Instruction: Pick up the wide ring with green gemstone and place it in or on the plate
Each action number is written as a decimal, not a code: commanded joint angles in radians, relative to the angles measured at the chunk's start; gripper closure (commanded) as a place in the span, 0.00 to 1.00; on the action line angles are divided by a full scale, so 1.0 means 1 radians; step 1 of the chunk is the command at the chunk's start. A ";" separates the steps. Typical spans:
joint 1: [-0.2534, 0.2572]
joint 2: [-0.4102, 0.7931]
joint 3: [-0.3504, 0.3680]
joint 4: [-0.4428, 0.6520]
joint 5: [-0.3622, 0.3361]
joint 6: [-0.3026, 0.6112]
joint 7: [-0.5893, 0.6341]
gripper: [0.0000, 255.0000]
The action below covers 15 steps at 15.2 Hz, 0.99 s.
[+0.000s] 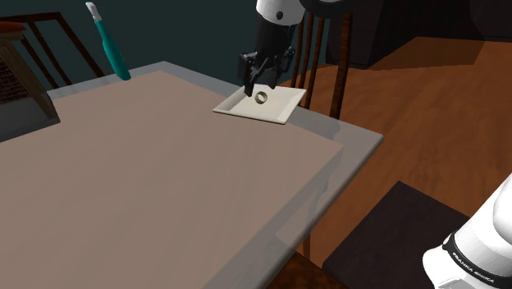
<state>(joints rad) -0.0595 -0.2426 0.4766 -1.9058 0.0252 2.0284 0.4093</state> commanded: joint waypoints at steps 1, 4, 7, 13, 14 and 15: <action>0.000 0.000 0.000 0.000 0.000 0.000 0.000 0.00; 0.000 0.000 0.000 0.000 0.000 0.000 0.000 0.00; 0.002 -0.027 -0.010 0.071 0.012 -0.096 -0.009 0.00; 0.002 -0.032 -0.012 0.092 0.015 -0.121 -0.010 0.00; 0.002 -0.032 -0.012 0.092 0.015 -0.121 -0.010 0.00; 0.002 -0.032 -0.012 0.092 0.015 -0.121 -0.010 0.00</action>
<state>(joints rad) -0.0573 -0.2744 0.4648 -1.8140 0.0398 1.9076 0.3993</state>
